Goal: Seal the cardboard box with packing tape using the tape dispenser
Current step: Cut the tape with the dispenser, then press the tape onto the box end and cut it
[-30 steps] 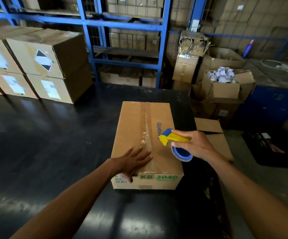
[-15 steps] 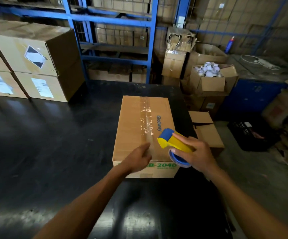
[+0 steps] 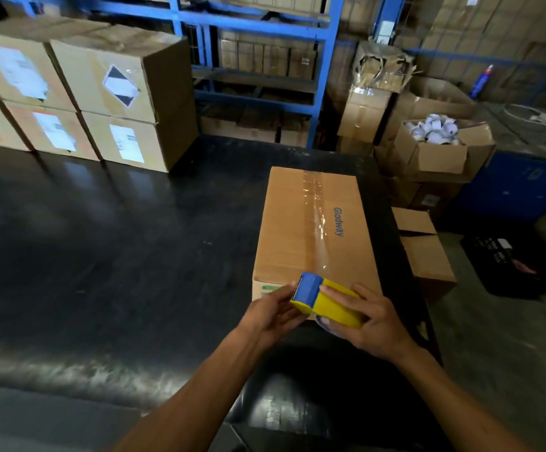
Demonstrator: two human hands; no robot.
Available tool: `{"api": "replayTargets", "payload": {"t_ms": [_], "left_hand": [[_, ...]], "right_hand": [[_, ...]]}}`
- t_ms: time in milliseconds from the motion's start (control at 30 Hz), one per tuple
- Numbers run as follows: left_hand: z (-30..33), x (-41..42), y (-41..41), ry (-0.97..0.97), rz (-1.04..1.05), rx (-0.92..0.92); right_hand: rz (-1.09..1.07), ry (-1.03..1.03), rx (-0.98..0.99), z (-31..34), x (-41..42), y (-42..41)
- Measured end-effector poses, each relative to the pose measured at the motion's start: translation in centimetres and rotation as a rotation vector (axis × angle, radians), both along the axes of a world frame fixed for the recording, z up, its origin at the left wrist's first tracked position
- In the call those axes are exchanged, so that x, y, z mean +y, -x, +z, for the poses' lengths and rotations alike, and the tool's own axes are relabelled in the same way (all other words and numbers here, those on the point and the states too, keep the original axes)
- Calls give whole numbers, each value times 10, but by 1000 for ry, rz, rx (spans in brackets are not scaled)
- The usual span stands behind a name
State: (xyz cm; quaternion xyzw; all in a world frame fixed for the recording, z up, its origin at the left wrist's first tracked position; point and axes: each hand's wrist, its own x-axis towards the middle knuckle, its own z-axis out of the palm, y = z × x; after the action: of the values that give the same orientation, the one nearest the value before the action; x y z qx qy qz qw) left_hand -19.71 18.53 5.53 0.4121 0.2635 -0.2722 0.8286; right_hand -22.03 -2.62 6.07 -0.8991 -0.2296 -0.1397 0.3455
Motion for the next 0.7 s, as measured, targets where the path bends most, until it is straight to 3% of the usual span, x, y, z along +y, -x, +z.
{"api": "replayTargets", "payload": {"t_ms": [100,367,500,700], "left_hand": [[-3,6,-1,-149,120,27],[-34,28,-15,-488,430,-160],[-39,18,-21,-721,457,-226],[-47,7,-28,-748,557,-143]], "right_hand": [[52,94,30,5,10,-3],[69,467,-7,32,-22,-16],[50,586,-33,30,-30,-24],[13,708,8,23,-13,-40]]}}
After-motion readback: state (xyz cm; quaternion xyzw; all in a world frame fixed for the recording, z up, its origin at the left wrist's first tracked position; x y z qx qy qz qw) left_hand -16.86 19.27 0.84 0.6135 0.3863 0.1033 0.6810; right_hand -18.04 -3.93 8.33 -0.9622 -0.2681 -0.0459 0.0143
